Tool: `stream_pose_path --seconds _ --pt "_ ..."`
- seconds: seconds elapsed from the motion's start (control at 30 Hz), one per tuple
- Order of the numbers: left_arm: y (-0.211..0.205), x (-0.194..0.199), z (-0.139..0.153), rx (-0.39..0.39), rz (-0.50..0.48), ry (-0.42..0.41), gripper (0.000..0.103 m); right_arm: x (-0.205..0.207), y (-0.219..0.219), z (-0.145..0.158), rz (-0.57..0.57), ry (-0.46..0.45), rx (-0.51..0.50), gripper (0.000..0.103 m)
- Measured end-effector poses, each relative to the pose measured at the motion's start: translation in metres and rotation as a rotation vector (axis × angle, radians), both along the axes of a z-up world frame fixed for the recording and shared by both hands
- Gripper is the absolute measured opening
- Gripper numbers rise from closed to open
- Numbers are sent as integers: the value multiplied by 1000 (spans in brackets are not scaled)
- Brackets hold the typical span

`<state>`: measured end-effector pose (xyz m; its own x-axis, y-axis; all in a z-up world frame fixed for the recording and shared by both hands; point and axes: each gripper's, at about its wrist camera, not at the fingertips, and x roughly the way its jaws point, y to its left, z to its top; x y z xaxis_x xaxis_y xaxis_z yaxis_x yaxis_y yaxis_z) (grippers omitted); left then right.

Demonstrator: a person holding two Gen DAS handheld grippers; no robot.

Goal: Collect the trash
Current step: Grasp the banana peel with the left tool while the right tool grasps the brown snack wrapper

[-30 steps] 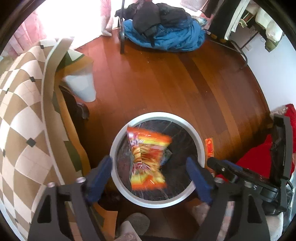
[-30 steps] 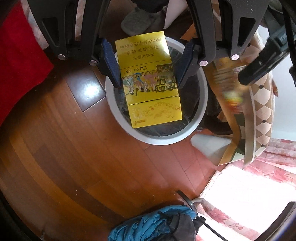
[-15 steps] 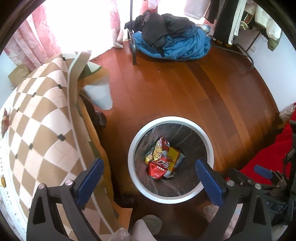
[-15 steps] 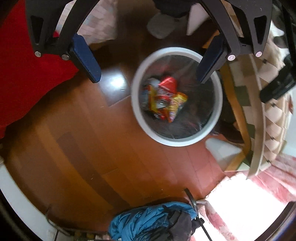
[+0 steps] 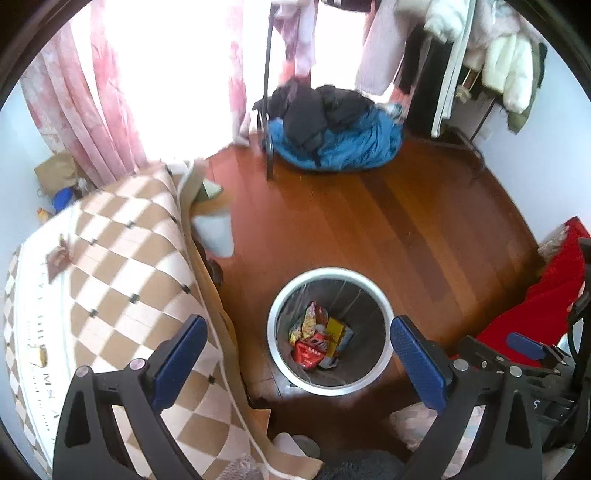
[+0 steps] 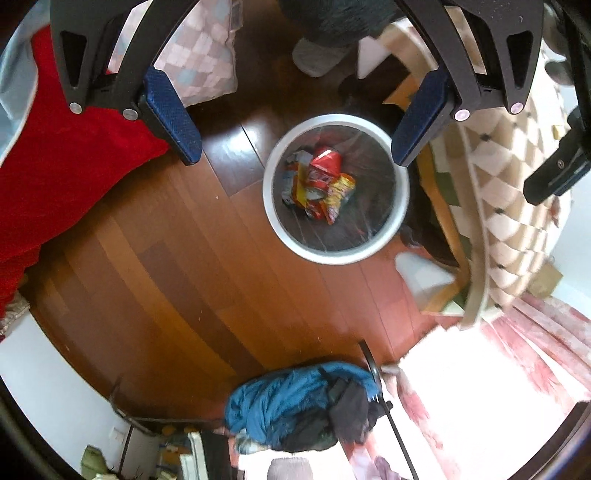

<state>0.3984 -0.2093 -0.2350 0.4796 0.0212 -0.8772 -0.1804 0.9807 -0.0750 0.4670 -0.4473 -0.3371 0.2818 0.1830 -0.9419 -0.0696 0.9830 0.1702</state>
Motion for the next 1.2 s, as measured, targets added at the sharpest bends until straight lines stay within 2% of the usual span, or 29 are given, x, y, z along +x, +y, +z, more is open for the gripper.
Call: stream_pose_path --seconds 0.3,0.37,0.47,0.53,0.63,0.67,0.8,0.9,0.93,0.97,1.0,1.1,1.13,1.2 --pt "42 -44 72 -2 36 -111 101 -39 27 91 3 -95 73 103" --pt "64 -57 81 5 67 -125 101 -48 47 110 31 -118 98 103" --pt "113 -84 85 14 154 -129 101 -57 88 121 91 -132 126 103" --pt "144 -103 77 17 210 -118 101 -62 120 119 136 -125 139 103" --pt "203 -138 48 40 335 -64 101 -71 183 99 226 -85 156 103" --pt "230 -153 30 46 393 -32 101 -75 201 88 250 -66 164 103" --pt "301 -191 -30 71 517 64 100 -90 276 43 358 15 200 101" --pt "346 -212 -70 34 573 99 100 -100 324 13 416 58 179 64" --pt "356 -214 -78 19 581 101 92 -101 343 3 435 77 173 64" --pt "367 -215 -88 1 582 101 76 -101 353 -5 445 87 170 64" --pt "374 -215 -95 -14 578 111 71 -100 364 -11 460 95 162 64" --pt "386 -201 -114 -59 547 115 66 -97 396 -27 493 117 140 64" --pt "387 -194 -120 -67 529 121 57 -94 402 -29 499 118 130 64" --pt "386 -185 -125 -86 504 125 46 -89 417 -35 515 117 105 64"
